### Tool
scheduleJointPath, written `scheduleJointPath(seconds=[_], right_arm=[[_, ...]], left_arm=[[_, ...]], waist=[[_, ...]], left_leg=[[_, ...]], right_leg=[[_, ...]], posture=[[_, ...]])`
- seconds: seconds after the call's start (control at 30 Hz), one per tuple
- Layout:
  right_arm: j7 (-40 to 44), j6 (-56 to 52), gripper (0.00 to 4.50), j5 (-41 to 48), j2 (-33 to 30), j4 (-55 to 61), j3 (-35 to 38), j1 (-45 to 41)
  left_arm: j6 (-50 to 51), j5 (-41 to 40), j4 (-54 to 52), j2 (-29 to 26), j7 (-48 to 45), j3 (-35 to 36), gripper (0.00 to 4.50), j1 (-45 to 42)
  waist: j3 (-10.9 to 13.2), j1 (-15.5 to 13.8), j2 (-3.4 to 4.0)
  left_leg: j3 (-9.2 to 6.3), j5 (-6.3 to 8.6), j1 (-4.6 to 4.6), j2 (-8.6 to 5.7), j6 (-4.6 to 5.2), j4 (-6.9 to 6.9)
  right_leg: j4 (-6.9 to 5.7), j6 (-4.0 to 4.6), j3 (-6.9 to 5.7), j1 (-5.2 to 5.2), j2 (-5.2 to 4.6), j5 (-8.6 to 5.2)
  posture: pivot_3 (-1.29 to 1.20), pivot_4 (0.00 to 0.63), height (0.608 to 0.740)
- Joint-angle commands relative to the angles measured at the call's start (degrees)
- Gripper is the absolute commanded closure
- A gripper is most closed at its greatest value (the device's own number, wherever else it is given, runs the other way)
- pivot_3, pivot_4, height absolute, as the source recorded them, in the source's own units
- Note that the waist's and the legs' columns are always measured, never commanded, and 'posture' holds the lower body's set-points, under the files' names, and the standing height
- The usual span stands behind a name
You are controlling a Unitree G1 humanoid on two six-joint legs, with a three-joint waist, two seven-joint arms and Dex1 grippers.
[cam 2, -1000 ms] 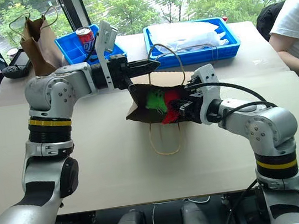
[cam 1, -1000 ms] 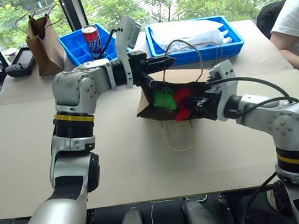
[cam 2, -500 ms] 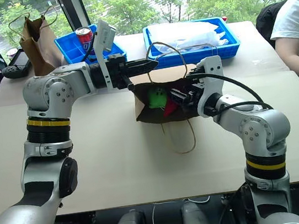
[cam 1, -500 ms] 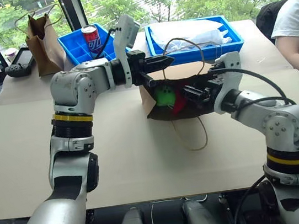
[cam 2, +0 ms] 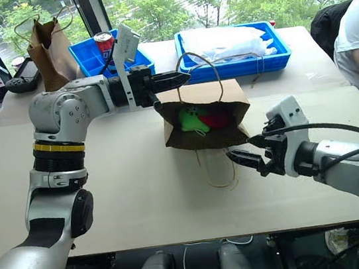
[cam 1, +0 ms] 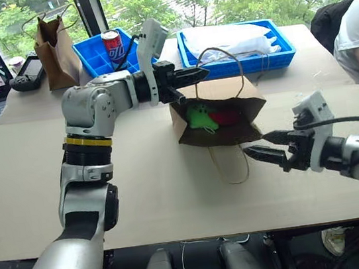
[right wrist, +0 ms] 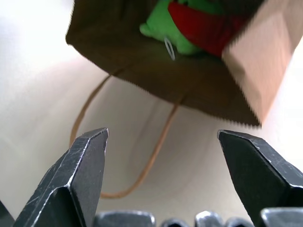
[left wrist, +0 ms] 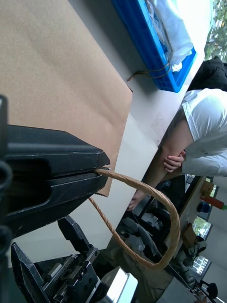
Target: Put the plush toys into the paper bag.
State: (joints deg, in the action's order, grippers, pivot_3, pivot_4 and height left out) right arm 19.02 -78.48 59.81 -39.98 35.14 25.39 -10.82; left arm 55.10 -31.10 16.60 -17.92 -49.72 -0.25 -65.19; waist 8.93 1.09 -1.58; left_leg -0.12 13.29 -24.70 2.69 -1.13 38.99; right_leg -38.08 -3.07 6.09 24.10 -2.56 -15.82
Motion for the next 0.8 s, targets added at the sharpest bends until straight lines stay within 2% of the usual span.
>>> scheduleJointPath(seconds=[0.03,0.3,0.43,0.73,0.8], right_arm=[[-1.15,3.70,0.40,-0.83,3.84,-1.28,-0.80,3.54],[-6.47,8.29,0.40,4.44,20.07,-6.47,-2.47,3.73],[-7.63,9.58,1.35,7.57,23.34,-7.63,-2.68,3.62],[-7.08,14.40,4.46,17.44,18.58,-7.08,-0.83,-1.78],[-8.90,15.97,4.46,19.94,18.21,-7.67,-1.50,-5.61]], left_arm=[[-1.50,-0.10,-0.67,-0.12,-0.70,0.06,4.50,-1.38],[-1.35,0.24,-0.59,-0.40,-0.95,-0.06,4.50,-1.53],[-1.44,0.38,-0.50,-0.49,-0.87,-0.07,4.50,-1.66],[-4.59,2.51,3.09,-3.98,-1.47,0.94,4.50,-3.18],[-5.88,3.18,4.47,-5.17,-1.94,1.02,4.50,-3.79]], waist=[[0.00,0.13,0.01],[0.00,0.22,0.01],[0.00,0.07,0.02],[0.00,0.33,0.02],[0.01,0.67,0.03]], left_leg=[[0.01,0.00,0.01,0.00,0.00,0.00],[0.00,-0.02,0.01,0.00,0.02,-0.01],[0.02,-0.02,-0.01,-0.01,0.02,-0.01],[0.02,-0.02,0.01,0.00,0.02,-0.01],[0.01,-0.02,0.04,0.03,0.02,-0.03]], right_leg=[[-0.01,0.00,0.01,0.02,0.00,0.00],[-0.04,0.00,0.02,0.04,0.01,0.00],[-0.02,0.00,0.02,0.04,-0.02,0.00],[-0.04,0.00,0.02,0.05,0.00,0.00],[-0.06,0.00,0.01,0.05,0.04,0.00]], posture=[[0.00,0.150,0.715],[0.00,0.150,0.715],[0.00,0.150,0.715],[0.00,0.150,0.715],[0.00,0.150,0.715]])
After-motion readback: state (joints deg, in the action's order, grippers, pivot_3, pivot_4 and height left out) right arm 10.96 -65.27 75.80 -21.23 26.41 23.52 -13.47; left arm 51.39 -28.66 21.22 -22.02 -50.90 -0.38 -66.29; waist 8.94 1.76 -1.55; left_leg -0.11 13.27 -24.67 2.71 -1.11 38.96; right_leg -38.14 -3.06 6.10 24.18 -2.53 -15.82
